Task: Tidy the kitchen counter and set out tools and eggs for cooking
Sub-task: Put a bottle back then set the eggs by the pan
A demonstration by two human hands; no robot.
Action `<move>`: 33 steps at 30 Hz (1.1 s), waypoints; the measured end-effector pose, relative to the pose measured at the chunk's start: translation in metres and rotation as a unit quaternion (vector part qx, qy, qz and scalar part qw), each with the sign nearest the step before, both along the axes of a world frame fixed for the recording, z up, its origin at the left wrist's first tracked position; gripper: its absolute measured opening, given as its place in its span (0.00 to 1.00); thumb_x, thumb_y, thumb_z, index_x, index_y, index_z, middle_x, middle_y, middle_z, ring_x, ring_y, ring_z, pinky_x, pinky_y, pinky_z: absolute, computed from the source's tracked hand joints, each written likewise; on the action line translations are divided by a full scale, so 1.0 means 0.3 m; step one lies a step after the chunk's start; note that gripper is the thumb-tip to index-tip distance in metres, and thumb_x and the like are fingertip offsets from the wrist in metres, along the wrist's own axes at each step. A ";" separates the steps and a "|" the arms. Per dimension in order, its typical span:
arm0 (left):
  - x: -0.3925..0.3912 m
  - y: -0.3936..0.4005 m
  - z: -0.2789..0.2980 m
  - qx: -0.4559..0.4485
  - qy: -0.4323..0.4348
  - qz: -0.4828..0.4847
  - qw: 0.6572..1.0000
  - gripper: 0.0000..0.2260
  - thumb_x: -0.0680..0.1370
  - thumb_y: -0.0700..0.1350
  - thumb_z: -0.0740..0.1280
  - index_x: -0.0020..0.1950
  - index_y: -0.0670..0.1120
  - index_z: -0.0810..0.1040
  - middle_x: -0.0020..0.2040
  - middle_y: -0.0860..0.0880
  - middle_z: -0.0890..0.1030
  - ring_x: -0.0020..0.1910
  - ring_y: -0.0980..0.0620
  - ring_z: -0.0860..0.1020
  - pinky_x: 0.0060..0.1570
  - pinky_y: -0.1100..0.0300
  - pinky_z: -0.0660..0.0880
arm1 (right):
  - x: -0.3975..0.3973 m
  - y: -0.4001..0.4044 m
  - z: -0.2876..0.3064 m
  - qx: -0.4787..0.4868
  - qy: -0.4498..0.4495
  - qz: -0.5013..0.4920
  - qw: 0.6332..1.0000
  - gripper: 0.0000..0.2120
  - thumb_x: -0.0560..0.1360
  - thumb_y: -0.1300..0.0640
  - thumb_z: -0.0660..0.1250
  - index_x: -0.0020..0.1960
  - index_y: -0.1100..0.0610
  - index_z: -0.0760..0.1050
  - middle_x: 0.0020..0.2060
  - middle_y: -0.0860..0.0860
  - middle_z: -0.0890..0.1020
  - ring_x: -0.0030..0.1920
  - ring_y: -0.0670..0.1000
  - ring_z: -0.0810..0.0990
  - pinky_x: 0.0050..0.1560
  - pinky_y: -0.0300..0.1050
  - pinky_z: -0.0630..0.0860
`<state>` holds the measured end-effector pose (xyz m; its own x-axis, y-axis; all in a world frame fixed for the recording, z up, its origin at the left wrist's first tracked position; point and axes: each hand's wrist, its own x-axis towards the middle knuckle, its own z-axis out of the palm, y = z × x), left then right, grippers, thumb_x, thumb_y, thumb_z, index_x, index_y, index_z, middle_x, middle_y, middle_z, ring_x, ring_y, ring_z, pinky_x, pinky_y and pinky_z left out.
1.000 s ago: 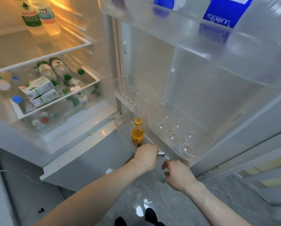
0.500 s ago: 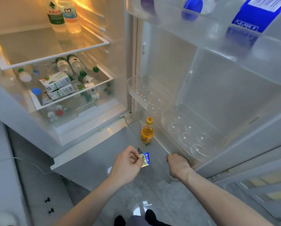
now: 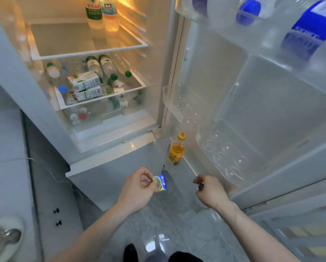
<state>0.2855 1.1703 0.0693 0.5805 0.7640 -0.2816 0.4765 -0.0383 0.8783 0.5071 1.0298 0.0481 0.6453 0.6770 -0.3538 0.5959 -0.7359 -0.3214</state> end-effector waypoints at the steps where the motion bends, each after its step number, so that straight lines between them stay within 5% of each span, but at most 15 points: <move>1: -0.011 -0.009 0.003 -0.003 -0.007 0.012 1.000 0.06 0.75 0.41 0.70 0.45 0.48 0.74 0.36 0.52 0.85 0.37 0.54 0.85 0.37 0.58 0.75 | -0.012 -0.016 0.014 0.030 0.009 -0.004 1.000 0.16 0.72 0.62 0.64 0.55 0.47 0.81 0.47 0.45 0.83 0.46 0.46 0.81 0.47 0.38 0.74; 8: -0.037 -0.150 0.028 -0.002 -0.030 0.095 0.995 0.07 0.75 0.39 0.69 0.50 0.49 0.77 0.36 0.50 0.83 0.38 0.49 0.85 0.46 0.51 0.79 | -0.035 -0.128 0.095 0.135 0.071 0.061 0.986 0.13 0.70 0.58 0.70 0.51 0.46 0.83 0.41 0.44 0.84 0.39 0.43 0.82 0.42 0.34 0.76; 13: -0.019 -0.325 0.045 -0.012 -0.027 0.175 0.984 0.09 0.77 0.36 0.69 0.51 0.50 0.81 0.37 0.54 0.84 0.36 0.54 0.83 0.43 0.57 0.79 | 0.028 -0.189 0.098 0.040 0.075 0.199 0.976 0.18 0.73 0.56 0.66 0.61 0.46 0.81 0.49 0.43 0.85 0.49 0.43 0.81 0.51 0.33 0.74; 17: -0.019 -0.483 0.025 -0.020 -0.015 0.229 0.973 0.07 0.75 0.43 0.70 0.48 0.56 0.82 0.40 0.52 0.85 0.39 0.53 0.85 0.44 0.51 0.80 | 0.064 -0.211 0.083 -0.008 0.056 0.270 0.961 0.19 0.75 0.56 0.65 0.65 0.44 0.78 0.56 0.45 0.83 0.60 0.48 0.78 0.61 0.40 0.74; 25: -0.089 -0.746 0.004 -0.009 -0.021 0.318 0.948 0.06 0.73 0.44 0.70 0.47 0.54 0.83 0.39 0.52 0.84 0.35 0.54 0.82 0.40 0.56 0.77 | -0.008 -0.208 0.092 -0.006 0.022 0.374 0.927 0.18 0.75 0.60 0.63 0.63 0.48 0.77 0.47 0.46 0.82 0.64 0.52 0.75 0.58 0.42 0.74; 33: -0.257 -0.864 0.063 0.008 -0.006 0.392 0.920 0.08 0.70 0.50 0.69 0.48 0.59 0.82 0.40 0.53 0.84 0.36 0.52 0.82 0.44 0.53 0.79 | -0.187 -0.186 0.090 0.013 0.067 0.399 0.915 0.17 0.76 0.58 0.65 0.64 0.49 0.77 0.59 0.51 0.81 0.62 0.52 0.78 0.58 0.40 0.73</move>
<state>0.2084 0.9110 0.0883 -0.1481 0.9528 -0.2649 0.3537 0.3012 0.8856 0.4508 0.9739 0.0750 -0.1049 0.9225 -0.3714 0.8941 -0.0760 -0.4414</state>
